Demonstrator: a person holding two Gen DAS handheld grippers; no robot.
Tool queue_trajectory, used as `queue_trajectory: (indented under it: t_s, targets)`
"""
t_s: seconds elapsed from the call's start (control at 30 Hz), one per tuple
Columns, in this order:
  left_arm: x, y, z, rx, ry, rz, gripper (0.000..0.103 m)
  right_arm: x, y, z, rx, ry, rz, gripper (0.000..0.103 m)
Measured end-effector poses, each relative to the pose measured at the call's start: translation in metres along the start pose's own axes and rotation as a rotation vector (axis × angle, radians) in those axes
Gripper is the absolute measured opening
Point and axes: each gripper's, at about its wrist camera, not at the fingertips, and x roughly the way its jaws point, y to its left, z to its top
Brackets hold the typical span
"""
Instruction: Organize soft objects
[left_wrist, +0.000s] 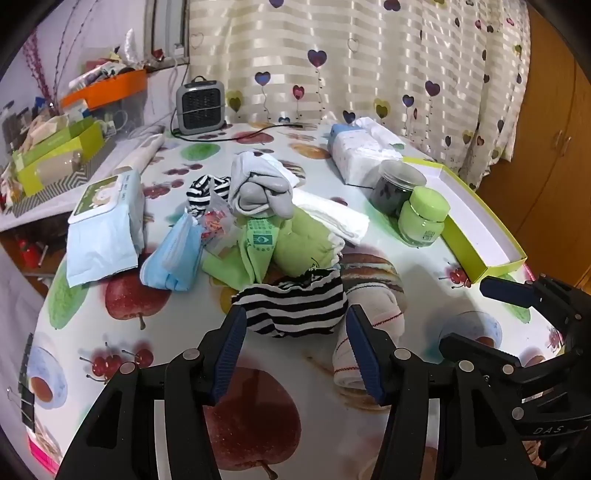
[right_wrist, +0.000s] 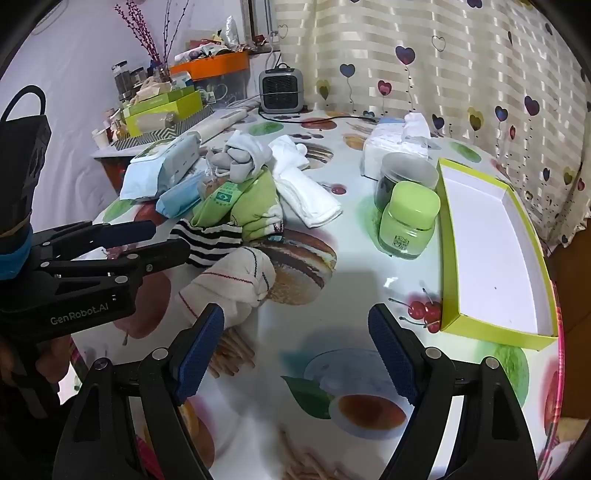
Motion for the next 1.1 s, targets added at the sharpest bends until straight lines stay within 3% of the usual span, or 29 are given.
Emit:
queue_trajectory:
  t_s: [0.57,1.1]
  targets:
    - [0.0014,0.0086,0.0009,-0.018,0.012,-0.058,0.056,0.0028,0.0028,0.0022,0.001,0.003,0.012,0.081]
    - [-0.0020,0.0061,0.0027,-0.006,0.000,-0.047,0.056,0.0023,0.0016,0.0035,-0.002,-0.001,0.014,0.081]
